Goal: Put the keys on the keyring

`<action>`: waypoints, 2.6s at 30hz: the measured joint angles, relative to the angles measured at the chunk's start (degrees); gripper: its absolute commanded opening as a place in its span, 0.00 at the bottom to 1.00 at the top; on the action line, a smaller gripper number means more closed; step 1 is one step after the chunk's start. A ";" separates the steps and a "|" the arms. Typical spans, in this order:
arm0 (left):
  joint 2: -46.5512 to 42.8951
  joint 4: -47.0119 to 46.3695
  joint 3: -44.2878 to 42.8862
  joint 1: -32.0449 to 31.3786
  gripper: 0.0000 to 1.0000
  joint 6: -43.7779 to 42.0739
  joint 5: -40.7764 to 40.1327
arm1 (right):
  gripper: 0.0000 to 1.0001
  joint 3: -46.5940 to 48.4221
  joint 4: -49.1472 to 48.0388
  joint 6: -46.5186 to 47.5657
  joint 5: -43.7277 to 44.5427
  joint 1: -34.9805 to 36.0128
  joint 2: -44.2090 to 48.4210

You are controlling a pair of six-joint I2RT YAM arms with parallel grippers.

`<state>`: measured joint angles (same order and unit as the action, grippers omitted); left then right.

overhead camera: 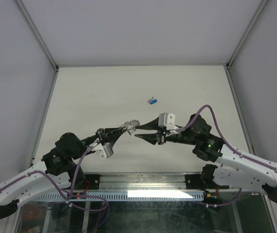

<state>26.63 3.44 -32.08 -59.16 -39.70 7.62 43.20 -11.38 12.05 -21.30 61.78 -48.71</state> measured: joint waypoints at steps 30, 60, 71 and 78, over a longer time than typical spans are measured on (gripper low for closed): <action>0.00 -0.02 0.00 0.00 0.00 0.00 0.00 | 0.14 -0.31 -2.75 -1.97 -1.75 0.00 -0.63; 0.04 0.44 0.00 0.02 0.00 -0.20 -1.53 | 0.14 0.61 -3.85 -4.04 -1.57 -0.04 -2.80; 0.02 0.46 0.00 0.00 0.00 -0.22 -1.46 | 0.12 0.63 -1.92 -5.14 1.46 -0.04 -3.48; 0.04 0.44 0.00 0.00 0.00 -0.24 -1.49 | 0.02 1.18 -1.09 -5.75 2.38 -0.02 -3.50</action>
<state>26.68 3.88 -32.08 -59.16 -39.94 6.13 44.38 -12.47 6.31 -18.92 61.76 -52.21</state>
